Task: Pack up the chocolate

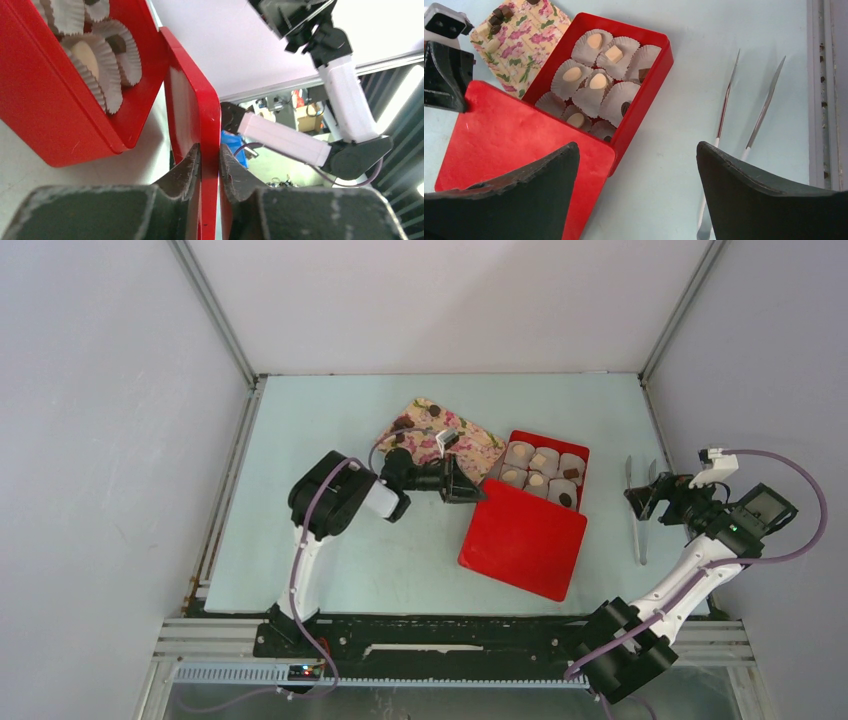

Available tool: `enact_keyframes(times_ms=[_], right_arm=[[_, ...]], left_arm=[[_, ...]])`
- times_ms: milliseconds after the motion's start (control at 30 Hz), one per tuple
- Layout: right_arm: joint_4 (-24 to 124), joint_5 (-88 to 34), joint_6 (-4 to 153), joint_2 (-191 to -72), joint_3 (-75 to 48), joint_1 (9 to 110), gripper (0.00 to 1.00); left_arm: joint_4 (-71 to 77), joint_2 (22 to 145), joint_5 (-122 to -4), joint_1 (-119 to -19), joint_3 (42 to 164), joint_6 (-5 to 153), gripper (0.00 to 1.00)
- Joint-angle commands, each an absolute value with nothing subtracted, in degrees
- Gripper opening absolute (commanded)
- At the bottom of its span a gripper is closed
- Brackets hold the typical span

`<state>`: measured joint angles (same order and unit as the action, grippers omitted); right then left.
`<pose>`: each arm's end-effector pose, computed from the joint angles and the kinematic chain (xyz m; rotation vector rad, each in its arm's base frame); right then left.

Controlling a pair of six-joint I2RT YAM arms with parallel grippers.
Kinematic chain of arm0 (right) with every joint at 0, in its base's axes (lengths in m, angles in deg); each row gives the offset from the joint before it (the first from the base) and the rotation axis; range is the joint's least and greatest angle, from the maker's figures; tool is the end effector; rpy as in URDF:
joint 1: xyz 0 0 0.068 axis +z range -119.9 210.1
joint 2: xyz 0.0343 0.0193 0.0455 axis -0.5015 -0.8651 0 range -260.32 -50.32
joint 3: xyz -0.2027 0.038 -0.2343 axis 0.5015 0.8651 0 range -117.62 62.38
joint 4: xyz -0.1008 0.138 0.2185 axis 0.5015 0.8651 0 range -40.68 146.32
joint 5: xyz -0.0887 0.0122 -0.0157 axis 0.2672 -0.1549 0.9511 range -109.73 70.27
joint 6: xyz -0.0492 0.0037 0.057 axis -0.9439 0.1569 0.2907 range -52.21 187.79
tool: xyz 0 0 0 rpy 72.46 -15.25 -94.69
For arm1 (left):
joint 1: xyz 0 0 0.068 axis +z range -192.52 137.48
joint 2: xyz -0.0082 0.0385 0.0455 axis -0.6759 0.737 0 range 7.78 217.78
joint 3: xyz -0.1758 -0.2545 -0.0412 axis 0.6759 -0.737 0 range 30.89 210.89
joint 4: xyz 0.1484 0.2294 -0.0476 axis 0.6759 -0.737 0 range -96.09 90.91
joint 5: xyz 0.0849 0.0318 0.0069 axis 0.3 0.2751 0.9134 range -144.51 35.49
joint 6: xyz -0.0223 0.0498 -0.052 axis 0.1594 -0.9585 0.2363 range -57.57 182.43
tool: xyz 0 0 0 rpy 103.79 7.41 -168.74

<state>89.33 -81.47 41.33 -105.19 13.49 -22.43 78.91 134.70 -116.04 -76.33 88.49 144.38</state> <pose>0.1563 -0.1119 0.3200 -0.0183 1.9372 0.3848 0.3466 -0.2993 0.1488 0.3804 2.0212 -2.2019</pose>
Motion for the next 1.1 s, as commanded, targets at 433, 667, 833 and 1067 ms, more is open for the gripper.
enact_keyframes(times_ms=[433, 667, 833, 1067], right_arm=[[88.36, -75.46, 41.54, -102.32, 14.53, -11.96, 0.89], [88.08, -71.34, 40.79, -100.95, 15.18, -5.27, 0.89], [88.75, -70.79, 39.97, -100.85, 15.24, -4.21, 0.89], [86.11, -69.51, 40.79, -101.92, 15.88, -2.95, 0.89]], left_arm=[[76.93, 145.73, -104.71, -72.73, 111.46, 153.28, 0.00], [59.78, 152.71, -102.67, -72.96, 126.94, 146.08, 0.03], [46.89, 152.58, -102.43, -72.96, 131.98, 135.06, 0.10], [35.23, 152.28, -101.63, -72.76, 132.93, 127.20, 0.18]])
